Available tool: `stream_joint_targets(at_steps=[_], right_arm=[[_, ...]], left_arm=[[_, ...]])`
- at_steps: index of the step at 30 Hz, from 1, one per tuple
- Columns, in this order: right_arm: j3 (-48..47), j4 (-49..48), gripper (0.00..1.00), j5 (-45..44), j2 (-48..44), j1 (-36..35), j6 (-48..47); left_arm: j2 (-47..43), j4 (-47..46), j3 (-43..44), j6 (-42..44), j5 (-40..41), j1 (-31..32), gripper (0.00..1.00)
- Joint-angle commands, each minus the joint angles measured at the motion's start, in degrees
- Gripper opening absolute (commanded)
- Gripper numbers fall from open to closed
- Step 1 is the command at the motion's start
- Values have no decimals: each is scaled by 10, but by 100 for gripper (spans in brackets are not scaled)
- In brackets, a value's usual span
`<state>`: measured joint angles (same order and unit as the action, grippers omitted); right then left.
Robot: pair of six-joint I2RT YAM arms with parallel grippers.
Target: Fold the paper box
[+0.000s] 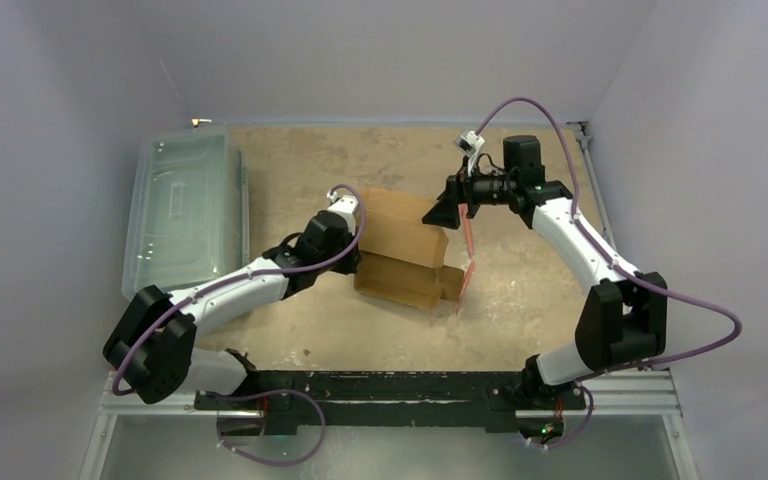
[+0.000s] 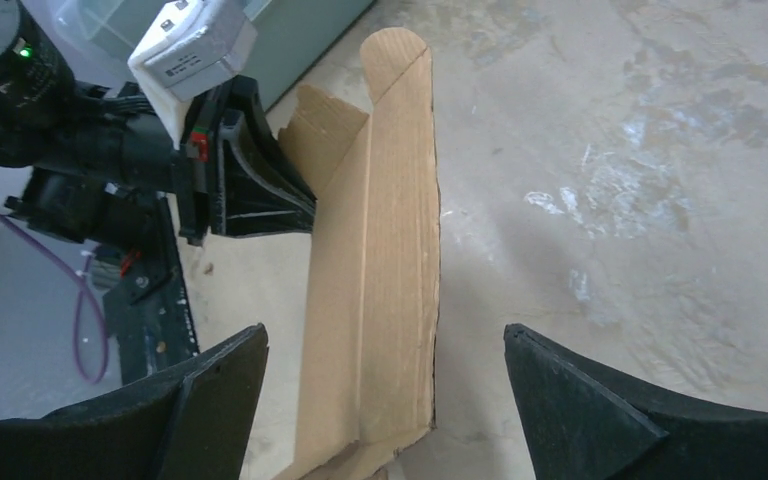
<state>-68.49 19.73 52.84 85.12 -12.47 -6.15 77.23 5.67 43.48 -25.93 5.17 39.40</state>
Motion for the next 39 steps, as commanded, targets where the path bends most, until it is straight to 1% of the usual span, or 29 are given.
stream_joint_targets(at_steps=[1, 3, 6, 9, 11, 13, 15, 17, 19, 21, 26, 28, 32, 36, 39], right_arm=[[6, -55, 87, 56, 2, -3, 58], [5, -56, 76, 56, 9, -5, 75], [2, -57, 56, 55, 14, -7, 81], [2, -59, 33, 50, 15, -9, 84], [3, -61, 20, 49, 15, -9, 85], [4, -63, 9, 49, 13, -9, 85], [5, -63, 2, 50, 10, -9, 79], [5, -58, 0, 54, 7, -9, 66], [6, -60, 0, 60, 0, -8, 65], [7, -59, 0, 59, -4, -9, 47], [10, -57, 0, 53, -9, -9, 38], [10, -57, 0, 52, -10, -8, 36], [13, -55, 0, 46, -12, -8, 33], [12, -51, 0, 45, -12, -9, 26], [12, -47, 0, 45, -13, -9, 21]], left_arm=[[-3, 6, 25, 7, 3, -1, 0], [-2, 6, 27, 7, 4, 0, 0], [1, 6, 31, 8, 2, 1, 0], [3, 6, 31, 8, 2, 2, 0], [2, 6, 30, 8, 2, 3, 0], [0, 5, 30, 8, 4, 3, 0], [-4, 4, 27, 7, 8, 3, 0], [-9, -1, 24, 6, 10, 3, 0], [-16, -8, 16, 3, 11, 3, 5], [-23, -19, 5, -2, 8, 1, 11], [-40, -58, -40, -15, -24, -12, 32], [-49, -78, -56, -21, -31, -16, 37], [-65, -88, -82, -29, -34, -20, 43], [-67, -95, -96, -28, -36, -24, 45], [-68, -121, -109, -29, -47, -29, 45]])
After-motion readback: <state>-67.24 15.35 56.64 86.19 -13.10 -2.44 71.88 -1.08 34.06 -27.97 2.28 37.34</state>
